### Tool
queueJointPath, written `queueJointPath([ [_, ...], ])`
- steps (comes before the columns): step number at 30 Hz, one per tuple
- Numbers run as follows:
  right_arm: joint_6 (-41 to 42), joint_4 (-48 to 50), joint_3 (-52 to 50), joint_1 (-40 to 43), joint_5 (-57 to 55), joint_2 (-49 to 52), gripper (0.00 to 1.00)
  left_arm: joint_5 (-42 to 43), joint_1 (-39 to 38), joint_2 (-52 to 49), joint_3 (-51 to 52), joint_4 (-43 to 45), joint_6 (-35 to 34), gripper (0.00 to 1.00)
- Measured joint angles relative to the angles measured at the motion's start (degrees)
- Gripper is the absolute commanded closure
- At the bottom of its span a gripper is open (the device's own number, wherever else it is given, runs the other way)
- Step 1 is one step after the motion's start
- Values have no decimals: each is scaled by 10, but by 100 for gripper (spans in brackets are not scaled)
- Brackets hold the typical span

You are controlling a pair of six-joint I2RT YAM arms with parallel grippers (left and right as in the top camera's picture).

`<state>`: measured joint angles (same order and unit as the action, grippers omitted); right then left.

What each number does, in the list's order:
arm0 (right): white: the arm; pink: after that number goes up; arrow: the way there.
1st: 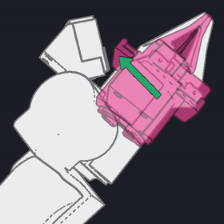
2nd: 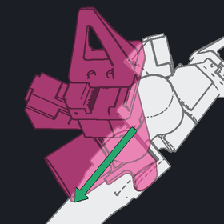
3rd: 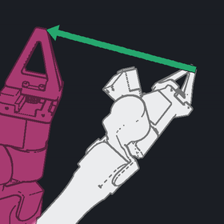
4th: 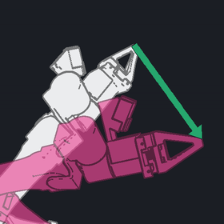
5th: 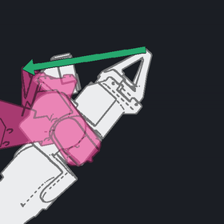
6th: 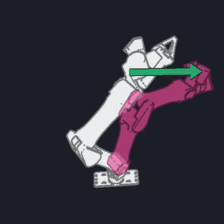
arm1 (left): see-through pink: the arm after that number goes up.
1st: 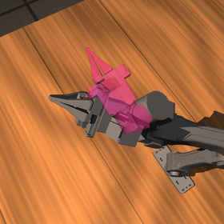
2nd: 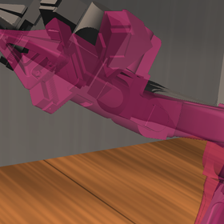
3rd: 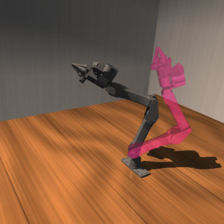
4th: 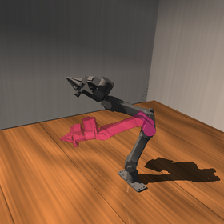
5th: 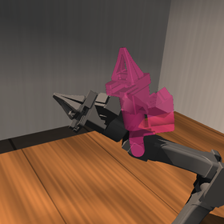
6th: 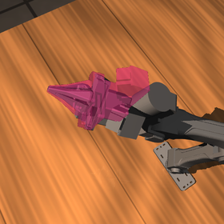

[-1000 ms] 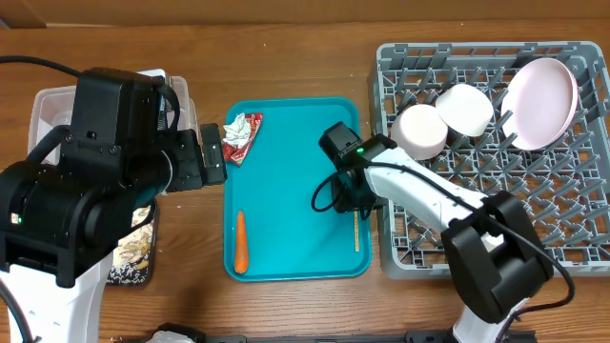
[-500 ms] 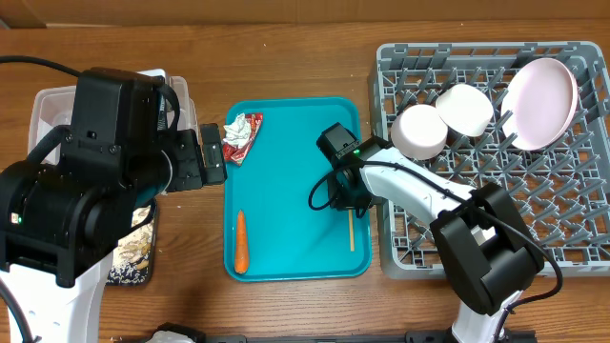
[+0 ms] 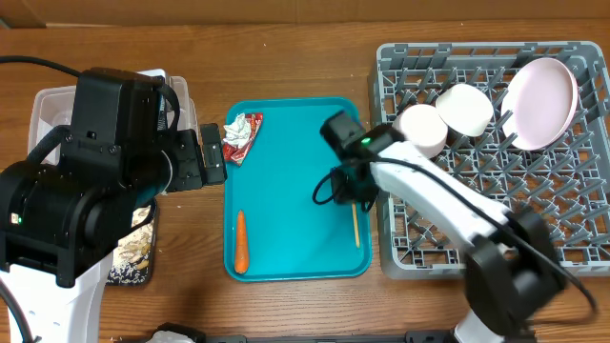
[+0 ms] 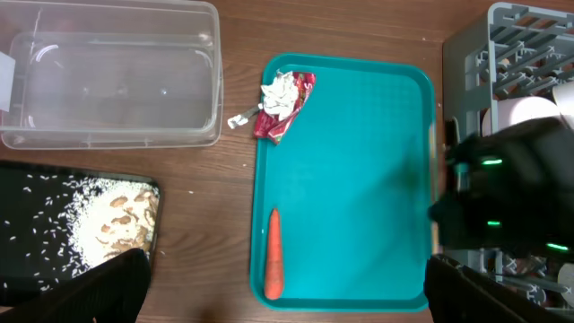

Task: Sort waste into correct bins and load items into the dishwasher

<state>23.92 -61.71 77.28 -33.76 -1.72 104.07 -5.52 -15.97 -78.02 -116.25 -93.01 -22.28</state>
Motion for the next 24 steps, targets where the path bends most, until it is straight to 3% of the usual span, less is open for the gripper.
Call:
queueJointPath([
  [8,-26,-30,50,33,-34,-151,96,0,0,0,0,0,0,0],
  [18,-104,-22,10,125,-78,-130,96,0,0,0,0,0,0,0],
  [20,-109,-19,-4,132,-78,-116,89,0,0,0,0,0,0,0],
  [22,-111,-15,-12,134,-75,-102,66,0,0,0,0,0,0,0],
  [24,-118,-9,-15,133,-68,-95,58,0,0,0,0,0,0,0],
])
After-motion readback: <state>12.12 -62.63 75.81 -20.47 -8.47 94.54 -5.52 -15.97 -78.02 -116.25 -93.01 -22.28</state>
